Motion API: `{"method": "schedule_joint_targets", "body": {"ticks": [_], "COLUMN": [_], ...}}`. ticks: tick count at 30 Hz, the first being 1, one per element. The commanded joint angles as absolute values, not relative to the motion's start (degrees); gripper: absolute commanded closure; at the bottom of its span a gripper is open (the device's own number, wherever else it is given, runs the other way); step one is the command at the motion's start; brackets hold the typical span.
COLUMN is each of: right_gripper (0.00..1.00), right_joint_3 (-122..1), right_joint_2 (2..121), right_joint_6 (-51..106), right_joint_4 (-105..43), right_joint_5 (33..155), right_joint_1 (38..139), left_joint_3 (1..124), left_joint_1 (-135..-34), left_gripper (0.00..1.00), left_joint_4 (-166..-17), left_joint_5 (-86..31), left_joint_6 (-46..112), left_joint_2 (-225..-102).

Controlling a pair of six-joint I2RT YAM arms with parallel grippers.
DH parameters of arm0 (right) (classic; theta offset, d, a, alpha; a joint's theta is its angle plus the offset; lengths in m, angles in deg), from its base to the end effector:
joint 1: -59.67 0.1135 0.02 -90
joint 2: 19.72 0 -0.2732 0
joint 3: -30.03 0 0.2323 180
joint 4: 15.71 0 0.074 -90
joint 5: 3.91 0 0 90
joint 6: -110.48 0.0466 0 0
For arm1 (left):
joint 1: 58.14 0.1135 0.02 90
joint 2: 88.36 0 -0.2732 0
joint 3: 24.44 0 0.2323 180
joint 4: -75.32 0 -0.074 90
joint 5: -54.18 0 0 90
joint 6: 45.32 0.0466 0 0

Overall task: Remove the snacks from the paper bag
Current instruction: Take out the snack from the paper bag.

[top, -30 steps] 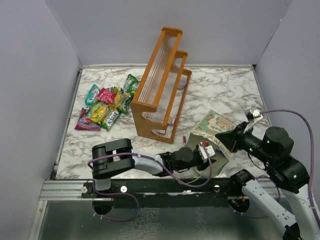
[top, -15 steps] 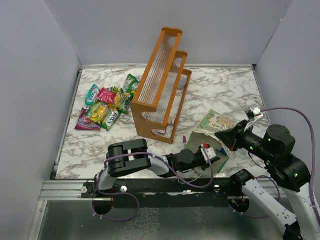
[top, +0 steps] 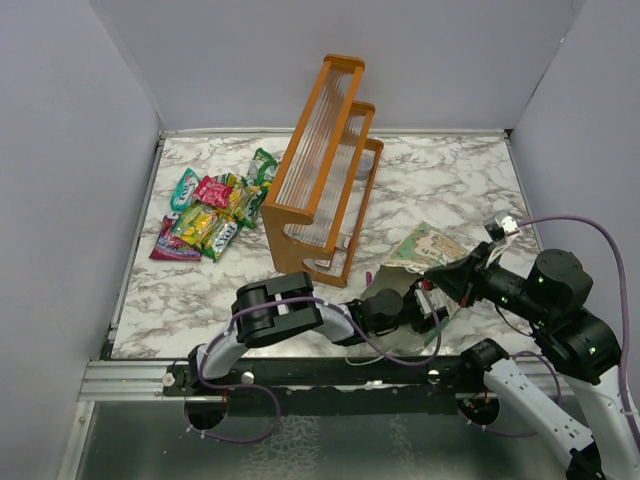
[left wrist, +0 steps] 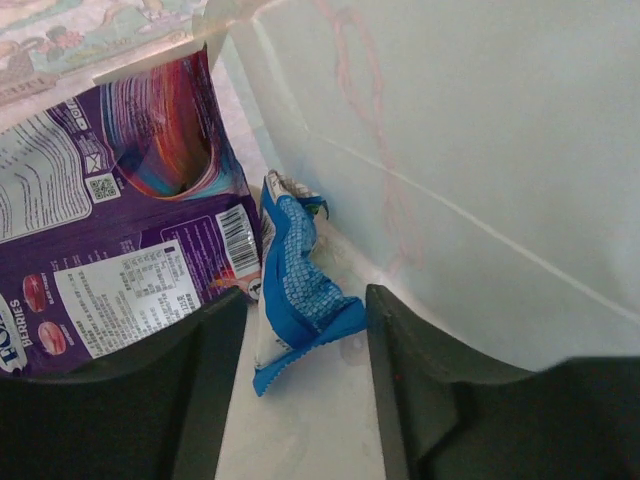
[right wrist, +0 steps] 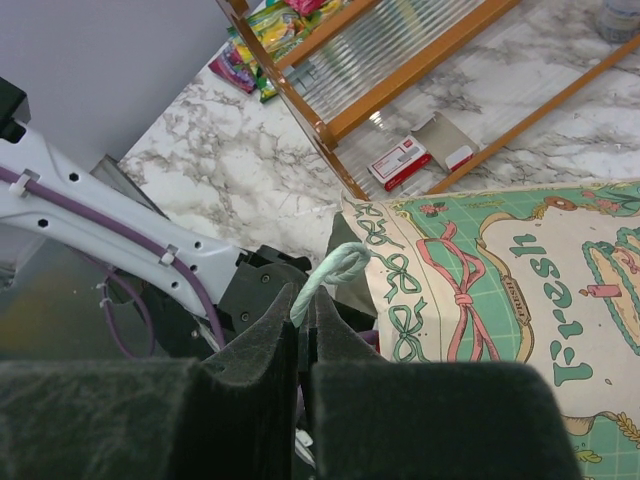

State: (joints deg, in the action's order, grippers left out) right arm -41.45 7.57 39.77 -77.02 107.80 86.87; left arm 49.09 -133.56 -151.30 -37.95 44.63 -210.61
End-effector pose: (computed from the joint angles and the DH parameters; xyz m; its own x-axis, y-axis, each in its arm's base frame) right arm 0.0418 0.0409 0.3662 -0.4913 0.0926 -0.8661 -0.6111 0.6719 0.4185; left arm 0.1123 -0.4249 0.1656 -0.0101 0.0352 -0.9993 0.9578 0.2875 0.0005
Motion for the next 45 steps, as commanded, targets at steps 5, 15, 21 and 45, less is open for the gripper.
{"method": "schedule_joint_targets", "body": {"ticks": [5, 15, 21, 45], "right_gripper": [0.98, 0.98, 0.98, 0.98], "right_joint_3": [-42.9, -42.6, -42.6, -40.3], "right_joint_2": [7.6, 6.9, 6.1, 1.5], "right_joint_6": [37.9, 38.9, 38.6, 39.7], "right_joint_4": [-75.9, -75.7, -76.0, -78.4], "right_joint_5": [109.5, 109.4, 107.7, 89.8], "right_joint_1": [87.1, 87.1, 87.1, 87.1], "left_joint_3": [53.3, 60.7, 59.2, 41.6], "left_joint_1": [-132.2, -131.1, -130.3, -133.2], "left_gripper": [0.34, 0.42, 0.73, 0.94], "left_joint_4": [-146.3, -144.0, -144.6, -129.2], "left_joint_5": [-33.2, -38.0, -40.9, -35.4], "left_joint_6": [47.8, 48.3, 48.8, 41.8], "left_joint_2": [-215.2, -220.7, -217.7, -186.6]}}
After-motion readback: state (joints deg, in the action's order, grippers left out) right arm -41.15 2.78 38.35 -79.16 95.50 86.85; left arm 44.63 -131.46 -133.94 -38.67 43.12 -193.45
